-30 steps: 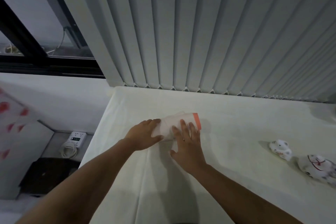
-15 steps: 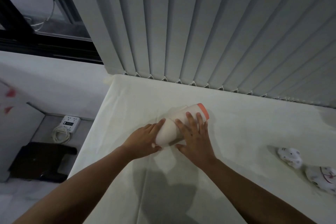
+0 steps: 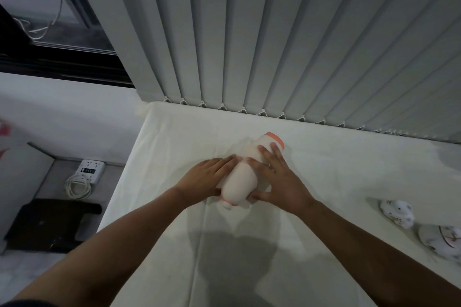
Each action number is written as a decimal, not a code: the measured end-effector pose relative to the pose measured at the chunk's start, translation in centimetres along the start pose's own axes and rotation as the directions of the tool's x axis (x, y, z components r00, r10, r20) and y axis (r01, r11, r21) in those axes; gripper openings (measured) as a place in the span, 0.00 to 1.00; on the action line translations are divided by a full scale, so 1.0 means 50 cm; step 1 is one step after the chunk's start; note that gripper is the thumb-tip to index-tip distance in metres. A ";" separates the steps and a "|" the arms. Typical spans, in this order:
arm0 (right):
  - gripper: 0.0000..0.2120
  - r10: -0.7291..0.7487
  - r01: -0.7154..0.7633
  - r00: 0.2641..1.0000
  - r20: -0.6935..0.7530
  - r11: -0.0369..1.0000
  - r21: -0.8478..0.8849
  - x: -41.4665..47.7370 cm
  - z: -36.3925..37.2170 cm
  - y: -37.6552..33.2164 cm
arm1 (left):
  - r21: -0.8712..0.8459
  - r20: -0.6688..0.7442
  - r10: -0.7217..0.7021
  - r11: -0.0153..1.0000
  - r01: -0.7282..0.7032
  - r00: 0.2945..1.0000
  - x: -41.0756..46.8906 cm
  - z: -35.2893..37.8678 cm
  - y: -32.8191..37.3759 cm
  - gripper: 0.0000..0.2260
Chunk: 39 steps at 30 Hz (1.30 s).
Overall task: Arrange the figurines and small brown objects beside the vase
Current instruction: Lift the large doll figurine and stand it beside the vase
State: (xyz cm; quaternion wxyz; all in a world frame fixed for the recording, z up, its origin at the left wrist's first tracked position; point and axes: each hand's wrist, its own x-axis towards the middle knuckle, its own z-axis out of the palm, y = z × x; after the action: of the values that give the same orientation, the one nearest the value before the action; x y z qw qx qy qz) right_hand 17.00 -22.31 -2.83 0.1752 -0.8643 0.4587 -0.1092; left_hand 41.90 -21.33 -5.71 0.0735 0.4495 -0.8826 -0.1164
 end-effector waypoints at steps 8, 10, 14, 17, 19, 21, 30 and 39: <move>0.42 0.169 -0.217 0.965 0.201 0.943 0.250 0.047 -0.075 -0.031 | -0.223 0.162 -0.114 0.963 0.149 0.980 0.017 -0.071 -0.018 0.43; 0.41 0.192 -0.254 0.953 0.234 0.927 0.277 0.046 -0.078 -0.041 | -0.252 0.206 -0.131 0.950 0.182 0.970 0.012 -0.076 -0.020 0.43; 0.34 0.265 -0.340 0.939 0.220 0.816 0.468 0.042 -0.080 -0.053 | -0.489 0.222 -0.248 0.809 0.327 0.943 0.000 -0.082 0.009 0.34; 0.23 0.363 -0.364 0.909 0.204 0.457 0.812 0.039 -0.098 -0.061 | -0.796 0.185 -0.354 0.493 0.351 0.917 0.006 -0.090 0.058 0.18; 0.23 0.375 -0.344 0.904 0.205 0.353 0.870 0.035 -0.105 -0.058 | -0.889 0.179 -0.392 0.329 0.319 0.903 0.018 -0.096 0.095 0.12; 0.24 0.372 -0.317 0.910 0.182 0.343 0.884 0.026 -0.108 -0.052 | -0.919 0.190 -0.430 0.238 0.314 0.883 0.035 -0.106 0.125 0.07; 0.17 0.392 -0.250 0.916 0.082 0.399 0.882 -0.033 -0.143 -0.049 | -0.911 0.164 -0.527 0.243 0.333 0.834 0.100 -0.128 0.198 0.11; 0.15 0.538 -0.194 0.841 -0.060 0.404 0.894 -0.155 -0.219 0.018 | -0.842 0.131 -0.440 0.423 0.334 0.888 0.215 -0.136 0.322 0.19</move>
State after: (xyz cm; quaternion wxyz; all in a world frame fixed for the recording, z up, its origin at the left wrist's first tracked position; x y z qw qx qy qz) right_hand 8.21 -18.56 6.63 0.5196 -0.5003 0.5448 -0.4278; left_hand 24.71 -21.86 5.49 0.3016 0.5520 -0.5790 -0.5188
